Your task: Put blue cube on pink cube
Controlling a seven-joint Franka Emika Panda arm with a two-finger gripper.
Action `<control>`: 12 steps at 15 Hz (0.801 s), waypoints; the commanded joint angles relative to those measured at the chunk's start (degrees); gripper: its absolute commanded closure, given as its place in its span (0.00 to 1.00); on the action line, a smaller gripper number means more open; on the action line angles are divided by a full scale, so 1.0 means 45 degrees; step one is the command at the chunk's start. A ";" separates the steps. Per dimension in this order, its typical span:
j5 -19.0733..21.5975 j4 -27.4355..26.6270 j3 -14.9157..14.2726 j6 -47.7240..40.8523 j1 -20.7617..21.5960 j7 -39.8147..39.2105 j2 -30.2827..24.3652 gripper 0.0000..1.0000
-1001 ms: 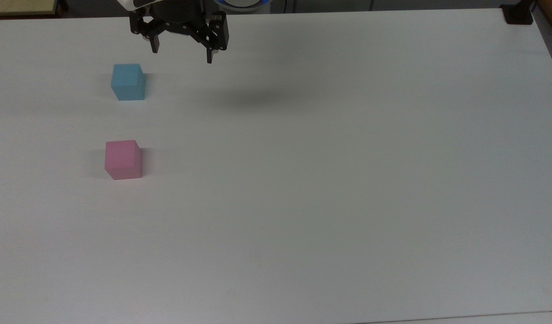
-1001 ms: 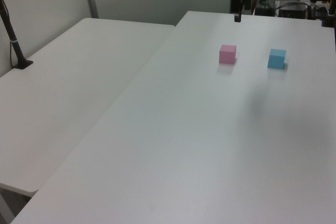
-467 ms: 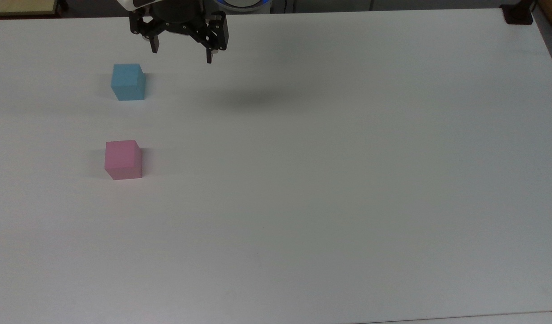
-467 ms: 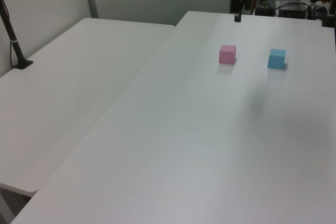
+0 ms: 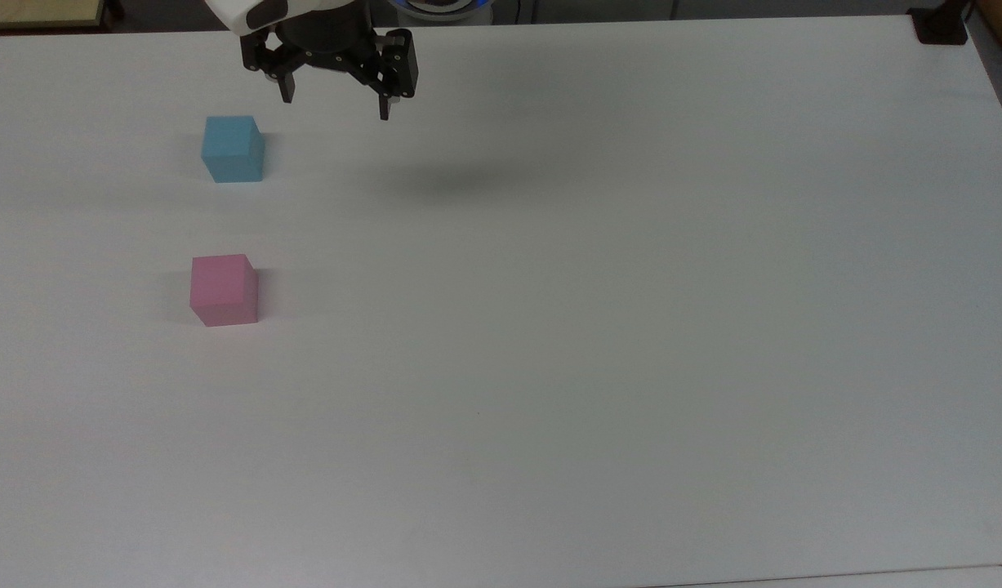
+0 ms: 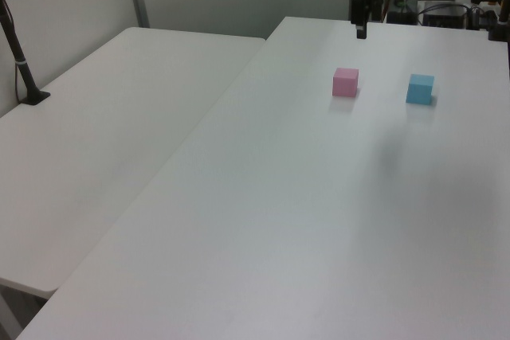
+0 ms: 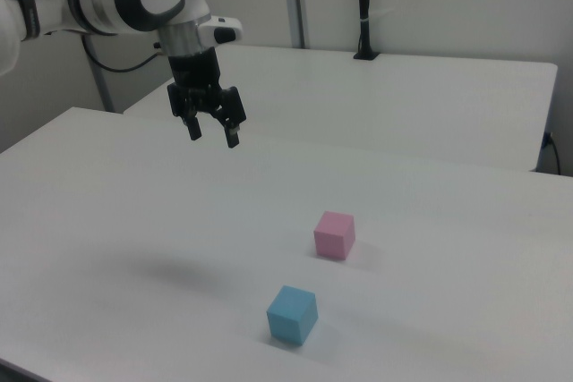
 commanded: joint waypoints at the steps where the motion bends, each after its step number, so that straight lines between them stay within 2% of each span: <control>1: 0.0462 -0.0453 -0.0217 0.0189 0.0166 -0.0663 -0.0306 0.00; 3: 0.0521 -0.0744 -0.0469 0.0110 0.0224 -0.0781 -0.0597 0.00; 5: 0.0541 -0.1232 -0.1152 -0.0084 0.0536 -0.1734 -0.0988 0.00; 8: 0.0521 -0.1819 -0.2653 -0.0105 0.0770 -0.2770 -0.1438 0.00; 12: 0.0346 -0.2813 -0.3827 0.0342 0.0870 -0.3728 -0.1790 0.00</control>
